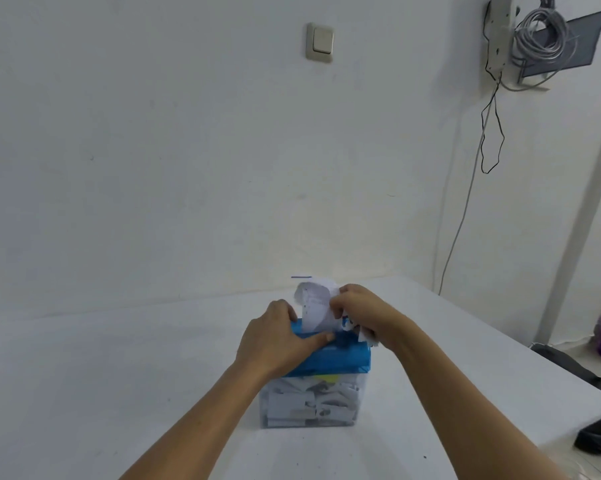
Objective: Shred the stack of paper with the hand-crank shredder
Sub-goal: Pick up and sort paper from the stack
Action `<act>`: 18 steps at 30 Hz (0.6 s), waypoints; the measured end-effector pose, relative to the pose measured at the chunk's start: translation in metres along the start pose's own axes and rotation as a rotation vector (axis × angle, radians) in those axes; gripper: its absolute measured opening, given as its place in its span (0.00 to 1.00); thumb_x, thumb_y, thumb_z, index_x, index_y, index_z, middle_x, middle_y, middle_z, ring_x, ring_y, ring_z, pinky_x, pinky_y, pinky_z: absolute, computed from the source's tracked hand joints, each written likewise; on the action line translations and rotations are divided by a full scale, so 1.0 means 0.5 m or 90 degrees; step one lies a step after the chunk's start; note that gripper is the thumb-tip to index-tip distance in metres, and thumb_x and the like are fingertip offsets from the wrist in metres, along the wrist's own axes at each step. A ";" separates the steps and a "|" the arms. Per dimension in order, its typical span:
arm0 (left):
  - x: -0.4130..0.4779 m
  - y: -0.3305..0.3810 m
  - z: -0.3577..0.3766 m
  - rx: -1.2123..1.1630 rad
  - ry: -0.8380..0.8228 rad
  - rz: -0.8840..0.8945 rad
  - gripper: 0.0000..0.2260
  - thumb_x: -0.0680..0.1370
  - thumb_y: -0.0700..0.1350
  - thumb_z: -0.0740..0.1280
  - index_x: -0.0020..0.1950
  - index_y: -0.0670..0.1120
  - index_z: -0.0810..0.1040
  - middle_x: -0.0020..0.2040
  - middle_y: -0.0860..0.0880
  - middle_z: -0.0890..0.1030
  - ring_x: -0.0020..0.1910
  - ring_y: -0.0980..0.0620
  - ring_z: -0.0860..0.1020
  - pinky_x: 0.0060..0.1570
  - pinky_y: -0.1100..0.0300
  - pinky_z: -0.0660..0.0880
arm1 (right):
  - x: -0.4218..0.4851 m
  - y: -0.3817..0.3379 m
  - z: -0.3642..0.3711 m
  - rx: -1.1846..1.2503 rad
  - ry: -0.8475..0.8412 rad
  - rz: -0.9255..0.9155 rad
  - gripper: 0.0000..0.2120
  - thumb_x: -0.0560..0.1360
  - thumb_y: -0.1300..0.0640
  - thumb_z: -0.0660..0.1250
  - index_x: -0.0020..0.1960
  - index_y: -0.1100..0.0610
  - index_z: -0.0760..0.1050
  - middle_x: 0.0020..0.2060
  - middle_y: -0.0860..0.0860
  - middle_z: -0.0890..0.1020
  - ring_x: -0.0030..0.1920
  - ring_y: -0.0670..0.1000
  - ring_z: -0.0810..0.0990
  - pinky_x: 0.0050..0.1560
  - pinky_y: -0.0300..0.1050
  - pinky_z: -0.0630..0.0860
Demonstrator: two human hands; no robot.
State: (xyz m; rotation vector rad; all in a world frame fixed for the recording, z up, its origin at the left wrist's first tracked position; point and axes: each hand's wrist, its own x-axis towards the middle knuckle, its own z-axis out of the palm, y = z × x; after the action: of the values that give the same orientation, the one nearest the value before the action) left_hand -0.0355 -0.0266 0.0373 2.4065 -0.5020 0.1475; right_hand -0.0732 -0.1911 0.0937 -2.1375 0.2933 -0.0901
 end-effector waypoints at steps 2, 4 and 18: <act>0.001 0.006 -0.003 0.077 -0.040 0.023 0.39 0.64 0.80 0.64 0.63 0.55 0.72 0.56 0.58 0.80 0.51 0.54 0.79 0.49 0.57 0.78 | 0.005 0.015 -0.010 -0.037 -0.004 -0.010 0.09 0.74 0.63 0.65 0.54 0.61 0.74 0.46 0.57 0.79 0.39 0.52 0.75 0.36 0.43 0.74; 0.005 0.013 -0.012 0.124 -0.077 0.051 0.37 0.67 0.80 0.62 0.67 0.57 0.75 0.59 0.57 0.82 0.52 0.53 0.79 0.50 0.58 0.76 | 0.017 0.030 -0.016 -0.021 -0.013 -0.024 0.13 0.74 0.62 0.70 0.58 0.57 0.78 0.51 0.55 0.84 0.46 0.53 0.82 0.42 0.43 0.80; 0.040 0.037 -0.025 0.160 -0.216 0.052 0.35 0.73 0.75 0.63 0.75 0.59 0.68 0.68 0.53 0.78 0.63 0.49 0.76 0.63 0.51 0.71 | 0.021 0.066 -0.040 -0.017 -0.085 -0.129 0.13 0.76 0.58 0.73 0.60 0.53 0.80 0.54 0.49 0.84 0.52 0.52 0.82 0.48 0.40 0.82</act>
State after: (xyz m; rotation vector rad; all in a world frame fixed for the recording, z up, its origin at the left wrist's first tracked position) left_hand -0.0239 -0.0382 0.0626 2.6718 -0.7760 -0.1762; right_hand -0.0722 -0.2276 0.0767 -2.1824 -0.0002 -0.0604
